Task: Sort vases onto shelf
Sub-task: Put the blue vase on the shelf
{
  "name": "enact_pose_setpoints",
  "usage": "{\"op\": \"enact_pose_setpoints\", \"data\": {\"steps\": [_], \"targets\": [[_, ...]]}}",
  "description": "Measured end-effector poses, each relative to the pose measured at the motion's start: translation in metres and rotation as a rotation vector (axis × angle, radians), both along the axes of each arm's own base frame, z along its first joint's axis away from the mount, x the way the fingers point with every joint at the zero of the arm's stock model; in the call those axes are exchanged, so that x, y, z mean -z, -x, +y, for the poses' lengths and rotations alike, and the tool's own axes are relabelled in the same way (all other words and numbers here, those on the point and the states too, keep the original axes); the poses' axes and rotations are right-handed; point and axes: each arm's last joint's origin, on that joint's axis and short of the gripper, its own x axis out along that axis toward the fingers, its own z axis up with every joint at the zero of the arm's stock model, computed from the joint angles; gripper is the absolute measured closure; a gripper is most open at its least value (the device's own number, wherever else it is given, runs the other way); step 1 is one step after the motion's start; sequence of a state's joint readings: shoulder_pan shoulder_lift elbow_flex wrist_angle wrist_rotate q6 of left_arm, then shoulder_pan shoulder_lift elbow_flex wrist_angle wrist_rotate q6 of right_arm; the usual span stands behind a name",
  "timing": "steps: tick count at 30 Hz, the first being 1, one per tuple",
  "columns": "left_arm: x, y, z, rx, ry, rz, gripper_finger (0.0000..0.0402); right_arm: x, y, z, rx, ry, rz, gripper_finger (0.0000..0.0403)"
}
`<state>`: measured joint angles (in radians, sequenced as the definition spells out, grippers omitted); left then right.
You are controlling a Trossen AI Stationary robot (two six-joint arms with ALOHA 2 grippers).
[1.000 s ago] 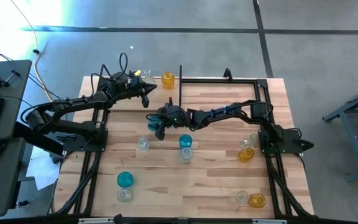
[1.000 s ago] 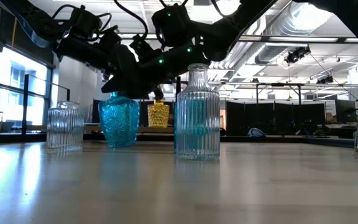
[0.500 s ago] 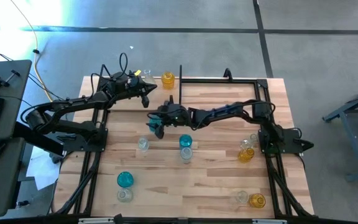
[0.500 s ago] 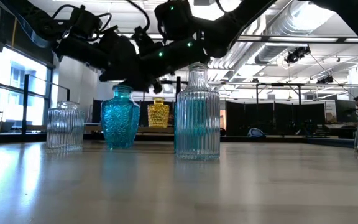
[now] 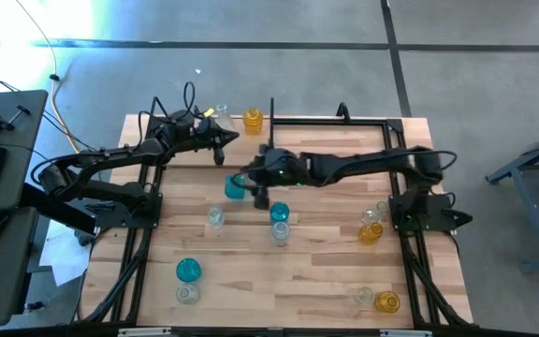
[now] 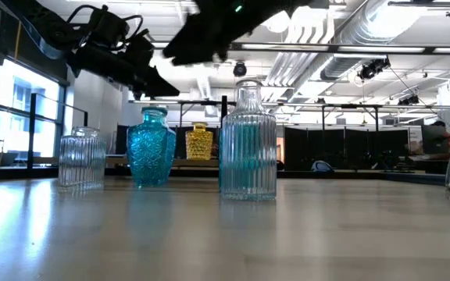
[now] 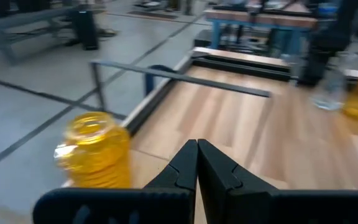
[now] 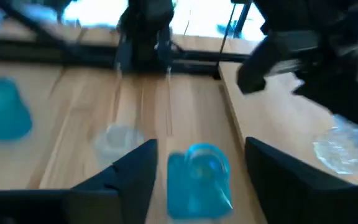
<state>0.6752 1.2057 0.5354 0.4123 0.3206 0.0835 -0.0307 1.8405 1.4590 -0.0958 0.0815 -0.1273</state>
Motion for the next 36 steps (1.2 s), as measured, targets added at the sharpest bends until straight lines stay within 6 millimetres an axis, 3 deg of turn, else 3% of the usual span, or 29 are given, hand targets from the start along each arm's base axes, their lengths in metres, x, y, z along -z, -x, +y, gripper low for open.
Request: {"op": "enact_pose_setpoints", "data": {"steps": [5, 10, 16, 20, 26, 36], "targets": [[0.001, -0.008, -0.011, 0.065, 0.017, 0.026, 0.0401, -0.01, 0.032, 0.006, -0.04, 0.043, 0.206, 0.0292], [-0.011, -0.019, -0.019, 0.114, 0.024, 0.1, 0.0401, 0.004, 0.057, 0.006, -0.045, 0.062, 0.161, 0.0391], [-0.035, -0.026, -0.025, 0.159, 0.08, 0.253, 0.0402, 0.016, 0.097, 0.008, -0.057, 0.039, -0.052, 0.0377], [-0.053, -0.027, -0.037, 0.184, 0.141, 0.385, 0.0398, 0.025, 0.126, 0.004, -0.04, 0.062, -0.15, 0.0393], [-0.066, -0.033, -0.06, 0.235, 0.215, 0.551, 0.0364, 0.033, 0.16, -0.004, -0.003, 0.095, -0.254, 0.0397], [-0.059, -0.065, -0.061, 0.216, 0.355, 0.812, 0.0264, 0.036, 0.172, -0.005, -0.003, 0.115, -0.271, 0.0402]]}}
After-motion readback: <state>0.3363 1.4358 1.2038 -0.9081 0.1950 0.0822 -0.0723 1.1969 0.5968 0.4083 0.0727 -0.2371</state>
